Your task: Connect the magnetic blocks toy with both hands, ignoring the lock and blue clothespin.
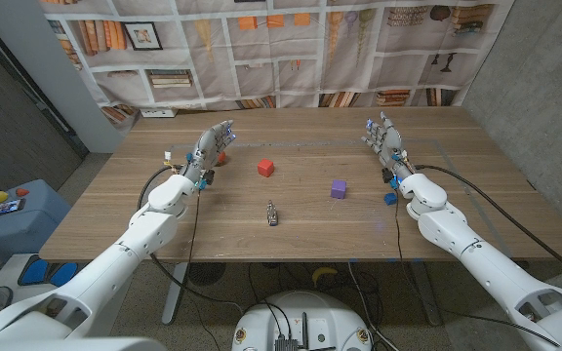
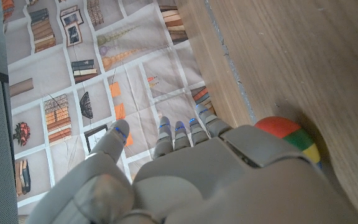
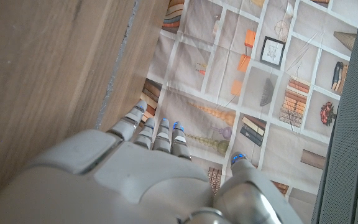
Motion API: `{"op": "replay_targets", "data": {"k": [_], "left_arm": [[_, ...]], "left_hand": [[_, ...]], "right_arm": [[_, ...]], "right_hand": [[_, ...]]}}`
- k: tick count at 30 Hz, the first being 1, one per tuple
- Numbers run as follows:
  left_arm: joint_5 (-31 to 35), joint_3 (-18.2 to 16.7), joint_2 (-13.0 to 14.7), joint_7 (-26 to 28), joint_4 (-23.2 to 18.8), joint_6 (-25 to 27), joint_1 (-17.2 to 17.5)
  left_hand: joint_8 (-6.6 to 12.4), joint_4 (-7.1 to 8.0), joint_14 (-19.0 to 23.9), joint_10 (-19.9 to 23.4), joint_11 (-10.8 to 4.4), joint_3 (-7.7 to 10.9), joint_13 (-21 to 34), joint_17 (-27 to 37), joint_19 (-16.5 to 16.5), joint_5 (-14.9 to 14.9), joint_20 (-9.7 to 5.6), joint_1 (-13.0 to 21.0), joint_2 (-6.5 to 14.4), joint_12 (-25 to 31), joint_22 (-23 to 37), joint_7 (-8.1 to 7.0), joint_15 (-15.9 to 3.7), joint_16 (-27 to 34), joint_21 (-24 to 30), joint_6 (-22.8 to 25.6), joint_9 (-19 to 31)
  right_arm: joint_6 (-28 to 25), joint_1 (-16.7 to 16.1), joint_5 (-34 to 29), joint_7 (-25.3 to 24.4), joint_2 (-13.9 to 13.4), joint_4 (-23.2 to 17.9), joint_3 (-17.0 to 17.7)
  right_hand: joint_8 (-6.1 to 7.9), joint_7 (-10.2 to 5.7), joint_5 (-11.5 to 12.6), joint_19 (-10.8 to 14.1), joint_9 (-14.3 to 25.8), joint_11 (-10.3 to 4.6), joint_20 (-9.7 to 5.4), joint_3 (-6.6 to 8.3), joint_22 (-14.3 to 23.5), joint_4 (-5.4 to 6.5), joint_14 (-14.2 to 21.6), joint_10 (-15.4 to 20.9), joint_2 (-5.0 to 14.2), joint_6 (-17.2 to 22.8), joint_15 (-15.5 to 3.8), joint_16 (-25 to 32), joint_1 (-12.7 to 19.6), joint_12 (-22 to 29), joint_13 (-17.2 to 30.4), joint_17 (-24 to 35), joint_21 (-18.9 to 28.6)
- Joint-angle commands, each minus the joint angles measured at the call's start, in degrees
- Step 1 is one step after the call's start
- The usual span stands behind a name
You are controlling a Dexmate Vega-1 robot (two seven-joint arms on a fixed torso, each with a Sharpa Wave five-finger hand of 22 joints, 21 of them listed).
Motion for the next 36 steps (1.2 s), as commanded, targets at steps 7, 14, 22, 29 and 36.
{"op": "replay_targets", "data": {"k": [7,14,22,29,36], "left_arm": [[10.0,0.2,14.2,5.2,-17.7,9.6,2.8],[14.5,1.2,17.4,3.6,-19.3,10.9,1.3],[21.1,3.2,21.5,0.5,-20.9,13.3,-1.8],[27.5,4.4,24.7,-0.9,-24.0,16.3,-4.0],[34.3,5.2,27.6,-2.3,-27.1,16.6,-5.3]], "left_hand": [[0.21,-5.1,0.7,1.7,-1.93,1.14,0.3,0.3,0.6,-0.4,-0.6,3.8,-1.1,0.5,0.3,-1.21,-1.16,0.3,-0.9,1.4,0.2],[0.46,-6.39,0.9,2.4,-3.24,1.29,0.4,0.3,0.3,-0.5,-0.84,5.0,-1.8,0.6,0.3,-2.31,-1.45,0.2,-1.1,2.4,0.2],[1.04,-7.1,1.2,3.3,-4.6,1.02,0.4,0.4,0.0,-0.6,-1.22,7.1,-4.1,0.6,0.3,-4.32,-2.32,0.3,-1.3,4.4,0.3],[0.63,-6.83,1.6,3.8,-5.27,0.71,0.4,0.4,0.4,-0.7,-1.2,7.8,-4.9,0.6,0.3,-5.1,-2.86,0.3,-1.2,4.2,0.3],[-0.27,-6.38,-0.7,0.8,-4.88,0.6,0.5,0.4,0.0,-0.6,-0.95,8.8,-4.8,-0.4,0.3,-5.18,-2.25,-0.3,-1.3,2.8,0.3]], "right_arm": [[0.0,-2.0,-0.9,-1.0,-1.0,-2.2,0.3],[1.3,-2.2,-0.8,-0.4,-0.8,-1.4,0.4],[2.5,-2.1,-1.0,-0.3,-0.3,-0.7,0.5],[3.7,-1.8,-0.9,0.3,0.5,0.7,0.3],[4.4,-2.6,-1.2,-0.6,0.5,0.4,0.5]], "right_hand": [[0.41,-0.14,0.5,0.1,0.2,0.09,-0.38,0.45,0.1,-0.14,-0.1,0.5,0.72,0.6,-0.25,0.3,0.4,0.4,-0.1,-0.4,0.3],[0.41,-0.19,0.5,0.1,0.2,0.13,-0.4,0.5,0.1,-0.24,-0.2,0.4,0.75,0.6,-0.21,0.3,0.5,0.4,-0.1,-0.6,0.4],[0.42,-0.24,0.6,0.1,0.2,0.12,-0.42,0.61,0.1,-0.43,-0.2,0.5,0.8,0.6,-0.21,0.3,0.6,0.4,-0.2,-0.9,0.4],[0.43,-0.27,0.6,0.0,0.2,0.08,-0.46,0.71,0.1,-0.62,-0.1,0.5,0.84,0.6,-0.22,0.3,0.8,0.4,-0.3,-1.1,0.4],[0.43,-0.3,0.6,0.0,0.2,0.08,-0.56,0.83,0.1,-0.82,-0.2,0.4,0.92,0.6,-0.26,0.3,1.0,0.4,-0.4,-1.4,0.4]]}}
